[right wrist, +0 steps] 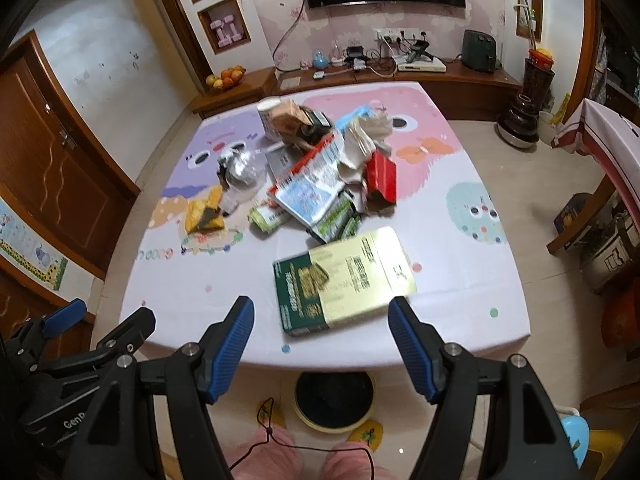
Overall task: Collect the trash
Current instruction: 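Grasp the yellow chip bag with the left gripper while the right gripper grasps the clear plastic bottle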
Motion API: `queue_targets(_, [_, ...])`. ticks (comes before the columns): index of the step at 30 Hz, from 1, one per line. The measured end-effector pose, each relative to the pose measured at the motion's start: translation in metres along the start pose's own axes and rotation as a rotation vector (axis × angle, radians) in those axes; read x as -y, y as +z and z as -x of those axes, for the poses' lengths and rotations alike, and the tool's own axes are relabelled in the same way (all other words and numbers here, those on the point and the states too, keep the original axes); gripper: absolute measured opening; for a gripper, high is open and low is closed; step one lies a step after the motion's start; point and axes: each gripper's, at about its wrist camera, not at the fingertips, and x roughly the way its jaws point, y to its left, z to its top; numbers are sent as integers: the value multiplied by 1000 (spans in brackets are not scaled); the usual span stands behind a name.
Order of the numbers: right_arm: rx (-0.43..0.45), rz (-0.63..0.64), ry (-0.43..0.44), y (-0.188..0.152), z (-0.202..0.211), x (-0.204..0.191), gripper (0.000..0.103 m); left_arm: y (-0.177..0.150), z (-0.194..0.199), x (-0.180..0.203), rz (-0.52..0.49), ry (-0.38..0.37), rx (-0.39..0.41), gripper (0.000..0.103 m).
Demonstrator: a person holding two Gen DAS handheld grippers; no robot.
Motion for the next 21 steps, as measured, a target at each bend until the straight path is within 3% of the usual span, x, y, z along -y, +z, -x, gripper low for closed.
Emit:
queue_targets(7, [52, 23, 7, 29, -5, -27, 70, 36, -1, -38, 29, -30, 61, 97])
queue_targets(10, [57, 25, -4, 44, -14, -41, 70, 63, -13, -55, 33, -58, 53, 97])
queue_targets(21, [-17, -102, -49, 95, -75, -73, 66, 148, -105, -97, -209, -224, -43, 97])
